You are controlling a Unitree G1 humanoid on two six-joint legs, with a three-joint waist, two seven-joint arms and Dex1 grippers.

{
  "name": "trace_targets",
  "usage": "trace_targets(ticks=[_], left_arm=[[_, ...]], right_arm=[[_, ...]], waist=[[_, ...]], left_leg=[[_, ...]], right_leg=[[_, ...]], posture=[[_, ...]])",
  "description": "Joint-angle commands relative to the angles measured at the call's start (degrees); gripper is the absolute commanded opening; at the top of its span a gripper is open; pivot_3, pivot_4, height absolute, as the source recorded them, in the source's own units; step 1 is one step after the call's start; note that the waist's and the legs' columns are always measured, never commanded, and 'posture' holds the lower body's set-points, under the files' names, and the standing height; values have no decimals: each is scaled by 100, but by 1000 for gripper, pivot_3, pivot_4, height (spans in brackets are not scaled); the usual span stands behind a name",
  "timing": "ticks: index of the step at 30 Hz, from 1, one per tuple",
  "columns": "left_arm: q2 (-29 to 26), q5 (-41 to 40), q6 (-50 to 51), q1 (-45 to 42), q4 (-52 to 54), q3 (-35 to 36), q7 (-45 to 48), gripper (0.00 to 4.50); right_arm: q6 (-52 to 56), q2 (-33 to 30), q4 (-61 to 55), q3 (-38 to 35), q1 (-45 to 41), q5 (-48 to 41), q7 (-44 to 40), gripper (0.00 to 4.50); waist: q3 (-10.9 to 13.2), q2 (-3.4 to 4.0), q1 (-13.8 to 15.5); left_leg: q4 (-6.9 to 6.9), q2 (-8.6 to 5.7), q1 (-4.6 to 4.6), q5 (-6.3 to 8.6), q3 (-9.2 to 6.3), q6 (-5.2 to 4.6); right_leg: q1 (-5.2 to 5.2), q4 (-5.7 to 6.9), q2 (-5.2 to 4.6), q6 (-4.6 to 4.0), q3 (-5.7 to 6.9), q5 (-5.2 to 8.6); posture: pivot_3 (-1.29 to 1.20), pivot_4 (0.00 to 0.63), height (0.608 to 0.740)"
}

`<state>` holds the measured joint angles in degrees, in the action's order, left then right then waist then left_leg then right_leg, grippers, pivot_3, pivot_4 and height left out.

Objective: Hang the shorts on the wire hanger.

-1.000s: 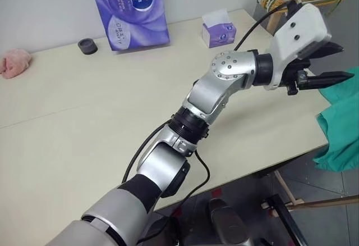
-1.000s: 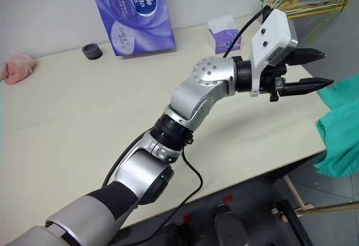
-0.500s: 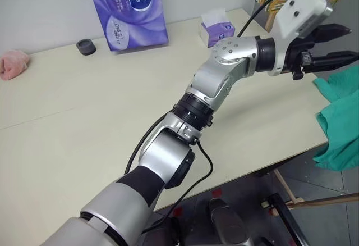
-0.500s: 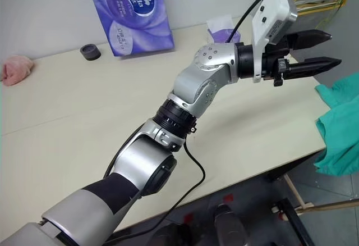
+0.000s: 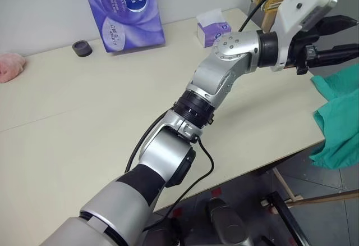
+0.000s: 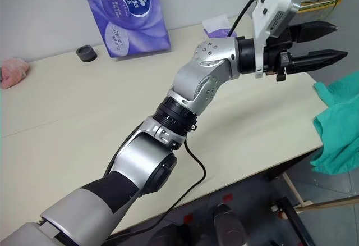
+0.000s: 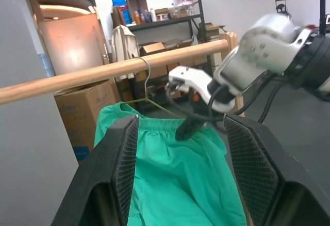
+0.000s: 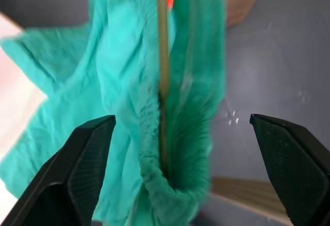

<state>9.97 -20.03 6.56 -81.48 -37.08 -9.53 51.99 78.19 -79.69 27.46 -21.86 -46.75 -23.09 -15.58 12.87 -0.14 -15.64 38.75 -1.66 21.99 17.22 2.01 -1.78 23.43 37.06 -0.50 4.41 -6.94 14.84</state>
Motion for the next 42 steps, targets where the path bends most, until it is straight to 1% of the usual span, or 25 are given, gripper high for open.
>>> trace_targets(ticks=[1, 2, 4, 6, 8, 10, 12, 15, 16, 17, 20, 21, 23, 26, 28, 29, 32, 34, 36, 38, 40, 42], left_arm=[[600, -39, -109, -304, 212, -30, 18, 2775], [589, -34, -109, -289, 214, -40, 27, 2775], [565, -22, -114, -266, 217, -60, 44, 2775], [531, 2, -120, -236, 233, -85, 58, 2775], [479, 35, -124, -199, 241, -93, 47, 2775], [337, 126, -93, -25, 366, -137, -25, 2775], [126, 294, -12, 253, 580, -240, -131, 2775], [-166, 608, 81, 606, 821, -337, -382, 2775], [-328, 747, 136, 807, 982, -360, -500, 2775], [-490, 879, 214, 1004, 1117, -379, -607, 2775], [-804, 1113, 507, 1474, 1491, -363, -926, 2775], [-999, 1235, 732, 1842, 1792, -283, -1194, 2775], [-1364, 1463, 1272, 2619, 2411, -67, -1744, 2775], [-1607, 1801, 1765, 3382, 3047, 235, -2586, 2775], [-1614, 1840, 2018, 3858, 3434, 533, -3112, 2775], [-1582, 1883, 2122, 4090, 3614, 701, -3458, 2775], [-1542, 2327, 2275, 5032, 4317, 1146, -4710, 2775], [-1681, 2485, 2044, 5659, 4729, 1158, -4994, 2775], [-1763, 2481, 1930, 6015, 4892, 1148, -5142, 2775], [-1802, 2412, 1964, 6171, 4918, 1144, -5235, 2775], [-1831, 2362, 1957, 6251, 4906, 1134, -5299, 2775], [-1836, 2213, 1891, 6536, 4933, 1385, -5382, 2775]], right_arm=[[607, -55, -1505, -771, 303, 177, 166, 4487], [867, 59, -1882, -947, 281, 201, 256, 4487], [764, 97, -2587, -1024, 525, 334, 287, 4487], [1039, 344, -3163, -1090, 300, 318, 383, 4487], [1083, 539, -3772, -989, 219, 278, 403, 4487], [934, 974, -4682, -723, 257, 130, 359, 4487], [855, 1556, -5523, -524, 452, -5, 314, 4487], [605, 2208, -6220, -413, 886, -26, 259, 4487], [341, 2587, -6455, -386, 1082, -41, 286, 4487], [41, 2818, -6658, -247, 1320, -8, 297, 4487], [-739, 3251, -6981, 94, 1894, 69, 190, 4487], [-1175, 3539, -7063, 347, 2161, 130, 203, 4487], [-2065, 4029, -7118, 868, 2632, 445, 353, 4487], [-3121, 4394, -6834, 1335, 2992, 851, 297, 4487], [-3554, 4677, -6565, 1548, 3057, 964, 277, 4487], [-3771, 4792, -6384, 1673, 3069, 1025, 245, 4487], [-4446, 5489, -5616, 1921, 3052, 1098, 350, 4487], [-4884, 5813, -5128, 2064, 3028, 1209, 345, 4487], [-5245, 5978, -4746, 2154, 3034, 1346, 300, 4487], [-5469, 6089, -4496, 2161, 3041, 1394, 296, 4487], [-5624, 6165, -4319, 2141, 3037, 1400, 289, 4487], [-5889, 6420, -3966, 2221, 3202, 1420, 351, 4487]], waist=[[-1, 2, -3], [-1, 2, -15], [-3, 5, -20], [-3, 5, -27], [-4, 6, -36], [-7, 11, -44], [-12, 18, -74], [-20, 29, -43], [-25, 36, -21], [-27, 38, -12], [-31, 45, 19], [-34, 45, 40], [-66, 22, 62], [-67, 21, 196], [-69, 17, 344], [-72, 14, 414], [-148, -33, 565], [-204, -61, 670], [-212, -68, 885], [-215, -73, 1121], [-226, -89, 1334], [-267, -121, 1445]], left_leg=[[0, 0, 0, 0, 1, 0], [-1, 0, 1, 0, 3, 0], [0, 0, 3, 0, 5, 0], [3, 0, 0, 0, 3, 0], [4, 1, 0, 0, 5, 0], [6, 0, -1, 0, 5, 0], [6, 3, 1, 0, 3, 0], [10, 6, 3, 0, -4, 0], [11, 5, 5, -1, -4, 0], [12, 5, 6, -1, -6, 0], [18, 5, 14, -2, -10, 3], [19, -1, 28, -6, -10, 9], [25, -11, 56, -15, -8, 22], [26, -3, 58, -26, -20, 41], [43, -8, 68, -35, -27, 44], [49, -8, 69, -36, -31, 42], [70, -5, 65, -34, -44, 36], [78, 9, 59, -31, -53, 32], [91, 15, 59, -37, -64, 40], [121, 13, 62, -47, -76, 42], [123, 0, 69, -67, -94, 39], [124, -6, 71, -75, -101, 36]], right_leg=[[1, 1, 0, 0, -1, 0], [2, 1, 0, 0, -4, 0], [2, 3, 0, 2, -6, -1], [2, 5, 0, 5, -3, -2], [3, 4, 1, 11, -6, -6], [3, 4, 0, 14, -7, -8], [4, 4, 3, 18, -8, -10], [5, 7, 6, 20, -2, -12], [8, 9, 5, 21, -2, -13], [8, 10, 3, 22, -1, -14], [20, 23, -21, 10, 2, -30], [35, 34, -30, 2, 5, -37], [79, 72, -44, 5, 4, -35], [92, 101, -43, 5, 12, -34], [95, 108, -48, -11, 22, -45], [94, 108, -48, -18, 25, -51], [82, 115, -46, -32, 40, -67], [74, 116, -35, -50, 54, -80], [72, 129, -32, -62, 75, -87], [73, 160, -35, -66, 111, -89], [71, 160, -44, -73, 131, -98], [66, 156, -47, -75, 139, -104]], posture=[[-334, 205, 740], [-339, 205, 740], [-340, 203, 740], [-340, 203, 740], [-341, 201, 740], [-340, 197, 740], [-331, 195, 740], [-310, 192, 740], [-310, 192, 740], [-287, 188, 740], [-258, 182, 740], [-245, 179, 740], [-209, 171, 740], [-148, 154, 740], [-131, 149, 740], [-81, 141, 740], [-19, 135, 740], [24, 128, 740], [66, 123, 740], [79, 121, 740], [112, 117, 740], [137, 114, 740]])
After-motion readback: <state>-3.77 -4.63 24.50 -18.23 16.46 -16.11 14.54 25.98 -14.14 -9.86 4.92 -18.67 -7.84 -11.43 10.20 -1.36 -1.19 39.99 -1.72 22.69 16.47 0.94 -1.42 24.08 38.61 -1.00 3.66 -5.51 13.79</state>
